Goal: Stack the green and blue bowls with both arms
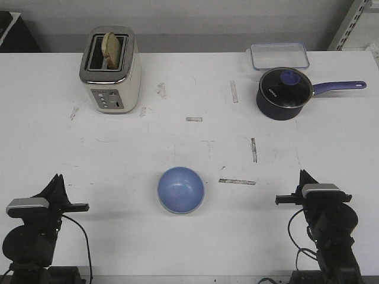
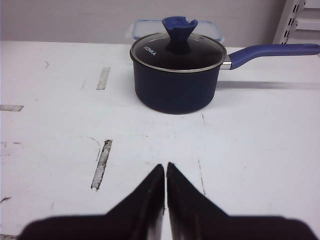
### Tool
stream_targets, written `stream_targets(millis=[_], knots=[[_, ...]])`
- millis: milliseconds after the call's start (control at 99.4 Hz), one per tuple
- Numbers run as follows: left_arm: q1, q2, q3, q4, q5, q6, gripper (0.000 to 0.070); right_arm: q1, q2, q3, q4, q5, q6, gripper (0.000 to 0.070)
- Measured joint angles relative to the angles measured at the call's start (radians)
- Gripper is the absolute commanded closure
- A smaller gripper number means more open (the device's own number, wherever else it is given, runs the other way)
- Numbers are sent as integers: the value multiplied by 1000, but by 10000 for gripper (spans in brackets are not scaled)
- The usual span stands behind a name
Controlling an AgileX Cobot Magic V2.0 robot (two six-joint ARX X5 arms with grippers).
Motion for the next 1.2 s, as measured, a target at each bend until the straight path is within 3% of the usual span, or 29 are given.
stream_targets(millis=[352,1197], knots=[[0,-196,-401,211,17,-2,699,0,0,0,1,0,0,700],[-2,-198,-399,248,45,-2,699,0,0,0,20,0,0,700]])
